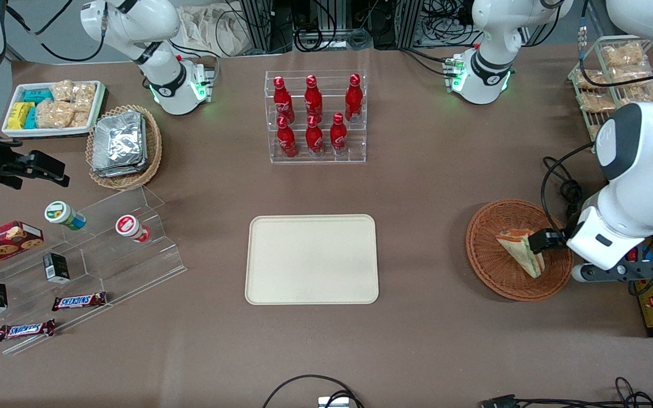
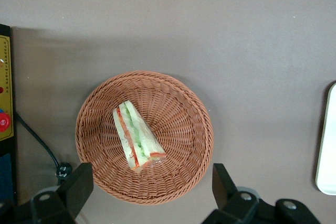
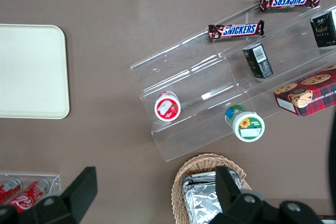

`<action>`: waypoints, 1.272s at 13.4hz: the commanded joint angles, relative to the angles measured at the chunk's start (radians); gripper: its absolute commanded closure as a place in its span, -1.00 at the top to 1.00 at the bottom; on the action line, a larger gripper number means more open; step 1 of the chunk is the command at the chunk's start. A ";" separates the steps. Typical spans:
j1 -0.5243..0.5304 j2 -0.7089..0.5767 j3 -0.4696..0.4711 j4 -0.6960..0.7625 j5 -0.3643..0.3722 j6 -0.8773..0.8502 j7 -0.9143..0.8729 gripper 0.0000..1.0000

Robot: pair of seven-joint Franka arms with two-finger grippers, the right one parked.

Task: Place sandwich from basket to tray
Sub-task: 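Lower the open left gripper over the sandwich in the wicker basket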

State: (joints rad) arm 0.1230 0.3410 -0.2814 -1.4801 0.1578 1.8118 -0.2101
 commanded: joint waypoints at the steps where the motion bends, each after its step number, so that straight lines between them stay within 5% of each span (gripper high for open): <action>1: -0.002 0.016 -0.001 0.034 -0.007 -0.022 -0.024 1.00; 8: 0.012 0.053 0.016 -0.011 0.014 -0.043 -0.081 1.00; 12: 0.023 0.062 0.022 -0.087 0.002 -0.010 -0.506 1.00; 17: 0.078 0.070 0.027 -0.323 0.006 0.282 -0.703 1.00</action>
State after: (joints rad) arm 0.1670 0.4266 -0.2491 -1.7016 0.1594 1.9895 -0.8628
